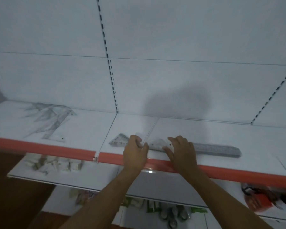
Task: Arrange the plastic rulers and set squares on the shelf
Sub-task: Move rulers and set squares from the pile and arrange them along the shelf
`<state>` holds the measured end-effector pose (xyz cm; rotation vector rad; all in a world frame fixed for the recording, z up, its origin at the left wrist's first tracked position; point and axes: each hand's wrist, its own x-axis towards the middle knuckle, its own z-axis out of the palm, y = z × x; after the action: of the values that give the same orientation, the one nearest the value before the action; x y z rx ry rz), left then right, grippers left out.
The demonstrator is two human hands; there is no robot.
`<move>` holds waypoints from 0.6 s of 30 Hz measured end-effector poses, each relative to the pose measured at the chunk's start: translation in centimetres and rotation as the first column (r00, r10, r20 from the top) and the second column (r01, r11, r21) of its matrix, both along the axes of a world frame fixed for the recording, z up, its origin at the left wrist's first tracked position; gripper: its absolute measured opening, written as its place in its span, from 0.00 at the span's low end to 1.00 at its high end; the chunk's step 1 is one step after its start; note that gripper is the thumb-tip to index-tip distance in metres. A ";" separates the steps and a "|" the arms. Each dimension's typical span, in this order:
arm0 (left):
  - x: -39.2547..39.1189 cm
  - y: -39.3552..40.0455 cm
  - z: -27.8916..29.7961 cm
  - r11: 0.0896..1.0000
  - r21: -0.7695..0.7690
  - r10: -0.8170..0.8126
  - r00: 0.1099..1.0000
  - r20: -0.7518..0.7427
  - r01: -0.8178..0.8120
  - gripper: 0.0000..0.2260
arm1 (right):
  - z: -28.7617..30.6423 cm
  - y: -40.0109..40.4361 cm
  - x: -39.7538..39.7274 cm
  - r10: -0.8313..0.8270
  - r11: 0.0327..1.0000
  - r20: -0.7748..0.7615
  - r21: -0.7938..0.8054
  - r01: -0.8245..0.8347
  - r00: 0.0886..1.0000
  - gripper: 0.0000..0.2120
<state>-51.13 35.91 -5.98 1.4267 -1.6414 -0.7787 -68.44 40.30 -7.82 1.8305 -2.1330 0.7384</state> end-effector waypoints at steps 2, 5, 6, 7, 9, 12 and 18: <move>0.6 -0.7 0.2 1.000 0.000 0.009 1.000 -0.014 -0.009 0.07 | 0.1 -0.9 0.5 -0.019 1.000 -0.076 0.022 0.021 0.997 0.25; 1.2 -1.5 0.4 1.000 -0.011 -0.009 1.000 -0.024 0.008 0.07 | 0.1 -1.5 0.7 -0.050 0.998 -0.140 0.037 0.056 0.989 0.22; 1.4 -1.7 0.3 1.000 -0.010 -0.012 1.000 -0.023 0.012 0.07 | 0.2 -1.7 0.7 -0.054 0.997 -0.152 0.046 0.062 0.987 0.21; 1.5 -1.9 0.2 1.000 -0.006 -0.013 1.000 -0.026 0.013 0.07 | 0.2 -1.8 0.7 -0.059 0.996 -0.166 0.058 0.070 0.984 0.21; 1.6 -2.1 -0.1 1.000 0.005 -0.016 0.999 -0.038 0.016 0.07 | 0.0 -1.9 0.6 -0.069 0.993 -0.209 0.076 0.087 0.975 0.20; 1.3 -2.1 -0.3 0.999 0.006 -0.034 0.998 -0.043 0.034 0.07 | -0.3 -2.3 0.3 -0.074 0.991 -0.229 0.093 0.097 0.971 0.15; 1.0 -2.1 -0.4 0.998 -0.015 -0.058 0.998 0.027 0.058 0.09 | -0.2 -2.6 0.9 -0.072 0.982 -0.221 0.155 0.108 0.973 0.20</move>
<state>-50.17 33.84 -6.35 1.3893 -1.7124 -0.7810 -67.57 37.72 -8.06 1.7855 -2.1733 0.3332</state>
